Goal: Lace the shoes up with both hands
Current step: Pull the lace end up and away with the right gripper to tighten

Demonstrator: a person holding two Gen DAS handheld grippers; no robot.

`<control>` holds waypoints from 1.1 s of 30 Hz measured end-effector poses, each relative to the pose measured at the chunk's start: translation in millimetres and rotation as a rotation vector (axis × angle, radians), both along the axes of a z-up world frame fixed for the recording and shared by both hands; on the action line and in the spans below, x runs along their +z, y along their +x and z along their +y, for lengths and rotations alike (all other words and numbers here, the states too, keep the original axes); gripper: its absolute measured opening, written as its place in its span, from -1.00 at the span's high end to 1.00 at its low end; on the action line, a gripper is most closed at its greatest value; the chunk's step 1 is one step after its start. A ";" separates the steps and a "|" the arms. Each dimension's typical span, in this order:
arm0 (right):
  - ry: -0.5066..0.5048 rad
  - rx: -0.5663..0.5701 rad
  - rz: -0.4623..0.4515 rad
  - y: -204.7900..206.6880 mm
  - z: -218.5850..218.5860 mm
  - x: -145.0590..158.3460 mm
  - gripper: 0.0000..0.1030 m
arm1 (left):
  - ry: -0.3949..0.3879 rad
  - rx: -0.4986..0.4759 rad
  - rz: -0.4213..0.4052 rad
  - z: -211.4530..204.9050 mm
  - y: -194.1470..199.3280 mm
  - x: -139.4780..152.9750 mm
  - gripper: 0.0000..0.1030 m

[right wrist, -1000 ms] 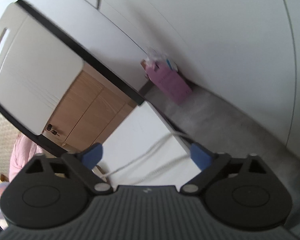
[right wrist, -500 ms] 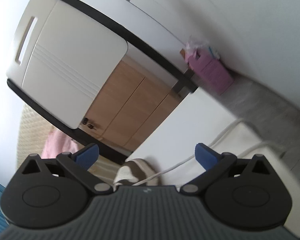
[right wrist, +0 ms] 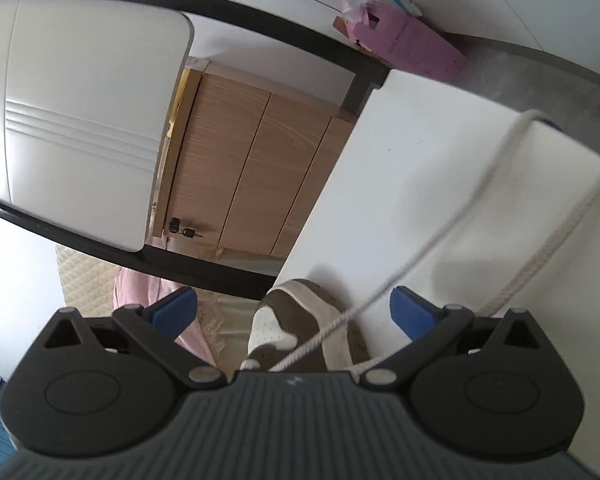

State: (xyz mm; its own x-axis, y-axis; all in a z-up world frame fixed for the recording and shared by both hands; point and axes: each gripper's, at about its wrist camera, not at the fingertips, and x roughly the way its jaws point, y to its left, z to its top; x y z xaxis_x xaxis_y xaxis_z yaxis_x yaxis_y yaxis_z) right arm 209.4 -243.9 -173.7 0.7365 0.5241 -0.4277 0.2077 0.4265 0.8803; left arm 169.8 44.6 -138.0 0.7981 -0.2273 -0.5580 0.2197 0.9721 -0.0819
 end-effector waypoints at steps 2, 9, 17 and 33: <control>-0.013 0.004 -0.025 5.6 3.9 1.4 -1.00 | 0.001 -0.004 0.000 0.5 0.7 -0.1 -0.36; 0.077 -0.048 -0.155 16.9 3.4 2.7 -0.91 | 0.003 0.000 0.014 1.9 4.8 -1.9 -0.36; 0.067 -0.056 -0.302 22.0 -6.3 41.4 0.06 | 0.001 0.001 0.017 1.5 4.6 -1.5 -0.36; -0.086 -0.115 -0.479 12.1 -58.8 152.3 0.86 | -0.016 -0.012 0.010 -3.3 0.6 0.3 -0.36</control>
